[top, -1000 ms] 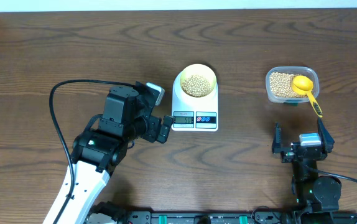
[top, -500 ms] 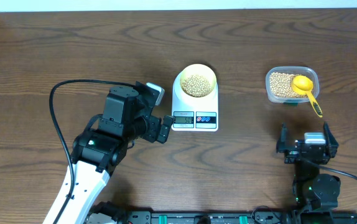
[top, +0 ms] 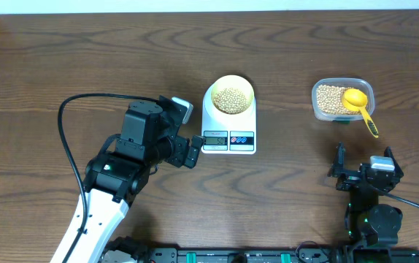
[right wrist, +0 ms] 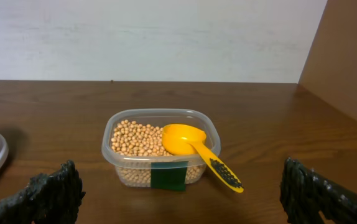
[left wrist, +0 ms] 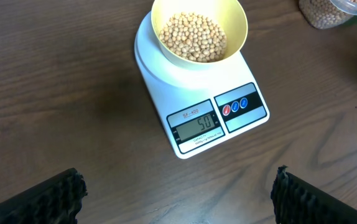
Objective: Scoop item into bowl and weigh 50g on scale
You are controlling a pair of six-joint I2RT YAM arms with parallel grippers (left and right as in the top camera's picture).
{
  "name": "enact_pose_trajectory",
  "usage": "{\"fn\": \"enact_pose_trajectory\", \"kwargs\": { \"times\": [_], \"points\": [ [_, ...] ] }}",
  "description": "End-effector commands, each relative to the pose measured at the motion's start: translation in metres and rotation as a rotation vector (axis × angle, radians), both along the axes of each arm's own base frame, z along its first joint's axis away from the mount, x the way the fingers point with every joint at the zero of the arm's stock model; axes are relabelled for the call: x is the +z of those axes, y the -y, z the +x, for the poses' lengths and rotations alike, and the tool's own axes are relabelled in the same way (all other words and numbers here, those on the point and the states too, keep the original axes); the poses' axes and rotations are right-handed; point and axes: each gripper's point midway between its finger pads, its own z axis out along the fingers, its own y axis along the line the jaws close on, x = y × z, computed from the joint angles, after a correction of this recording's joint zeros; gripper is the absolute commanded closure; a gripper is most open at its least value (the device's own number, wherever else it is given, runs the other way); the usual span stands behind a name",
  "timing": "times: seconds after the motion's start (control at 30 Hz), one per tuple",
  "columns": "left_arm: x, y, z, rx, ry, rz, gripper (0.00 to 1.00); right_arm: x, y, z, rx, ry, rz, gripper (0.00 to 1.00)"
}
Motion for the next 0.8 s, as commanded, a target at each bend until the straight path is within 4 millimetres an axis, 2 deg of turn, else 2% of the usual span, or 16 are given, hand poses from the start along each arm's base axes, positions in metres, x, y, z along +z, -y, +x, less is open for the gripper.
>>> {"fn": "enact_pose_trajectory", "kwargs": {
  "times": [0.0,0.13,0.77],
  "points": [
    [0.0004,-0.0021,0.0018,0.004,0.008,0.007,0.02,-0.0003,0.0026,-0.0006,-0.013,0.005,0.019,0.01],
    [0.0004,-0.0021,0.0018,0.004,0.008,0.007,0.02,-0.0004,0.0025,-0.0006,-0.010,-0.003,-0.026,0.01],
    [0.0004,-0.0021,0.0018,0.004,0.008,0.007,0.02,-0.0003,0.0008,-0.0003,0.000,-0.002,-0.024,0.01]
  ]
}}
